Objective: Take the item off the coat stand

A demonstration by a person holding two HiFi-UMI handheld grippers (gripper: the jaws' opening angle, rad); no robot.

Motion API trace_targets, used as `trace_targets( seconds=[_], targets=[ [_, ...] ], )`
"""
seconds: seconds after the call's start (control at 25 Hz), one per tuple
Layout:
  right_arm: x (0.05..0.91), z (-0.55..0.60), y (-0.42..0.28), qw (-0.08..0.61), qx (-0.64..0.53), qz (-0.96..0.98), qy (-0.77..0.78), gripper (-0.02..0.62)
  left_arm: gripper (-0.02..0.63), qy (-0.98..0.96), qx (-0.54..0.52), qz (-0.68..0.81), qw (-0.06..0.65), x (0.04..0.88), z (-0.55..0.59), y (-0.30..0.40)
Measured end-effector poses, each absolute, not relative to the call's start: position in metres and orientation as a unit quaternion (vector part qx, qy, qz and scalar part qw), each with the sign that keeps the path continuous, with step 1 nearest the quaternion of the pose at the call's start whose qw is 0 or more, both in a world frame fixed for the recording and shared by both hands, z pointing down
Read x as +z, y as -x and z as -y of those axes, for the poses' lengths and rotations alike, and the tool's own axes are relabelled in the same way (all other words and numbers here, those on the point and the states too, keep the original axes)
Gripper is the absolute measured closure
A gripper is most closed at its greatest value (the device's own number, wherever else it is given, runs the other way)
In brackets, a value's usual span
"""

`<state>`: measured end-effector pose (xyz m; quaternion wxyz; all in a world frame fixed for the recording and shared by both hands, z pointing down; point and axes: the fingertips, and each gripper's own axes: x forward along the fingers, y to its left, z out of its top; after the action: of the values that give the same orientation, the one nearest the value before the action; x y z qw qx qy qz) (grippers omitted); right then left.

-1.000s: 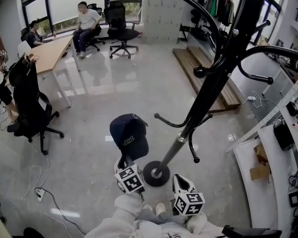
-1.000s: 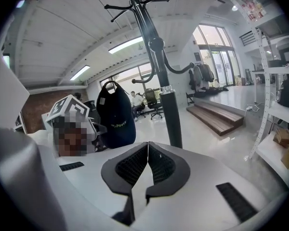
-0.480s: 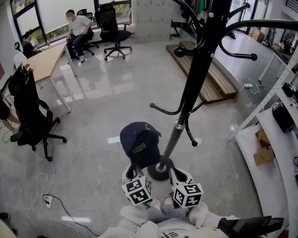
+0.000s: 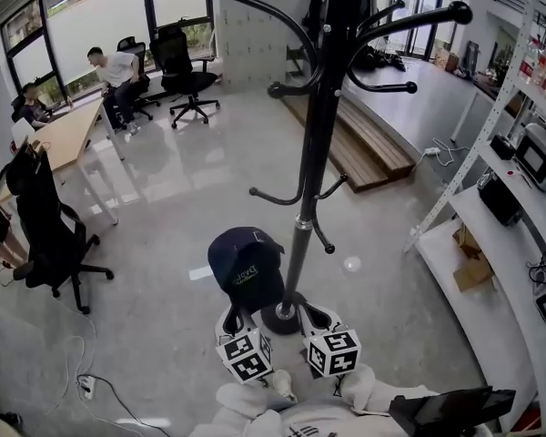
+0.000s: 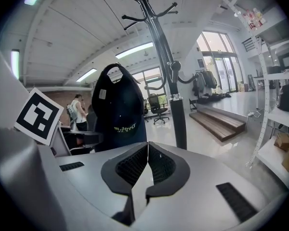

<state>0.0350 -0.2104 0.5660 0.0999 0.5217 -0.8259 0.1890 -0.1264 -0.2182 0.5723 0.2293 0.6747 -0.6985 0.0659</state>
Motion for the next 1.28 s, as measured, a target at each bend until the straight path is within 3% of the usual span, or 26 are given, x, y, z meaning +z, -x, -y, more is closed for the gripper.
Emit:
trace_targets(
  seconds=[0.8,1.28],
  targets=[
    [0.563,0.064,-0.081,0.067,0.206,0.807,-0.550,0.581,0.588,-0.700,0.076,0.677,0.212,0.557,0.078,0.080],
    [0.543,0.053,-0.075,0.058,0.185,0.806,-0.559,0.581,0.588,-0.724,0.073,0.662,0.177,0.528,0.063,0.075]
  ],
)
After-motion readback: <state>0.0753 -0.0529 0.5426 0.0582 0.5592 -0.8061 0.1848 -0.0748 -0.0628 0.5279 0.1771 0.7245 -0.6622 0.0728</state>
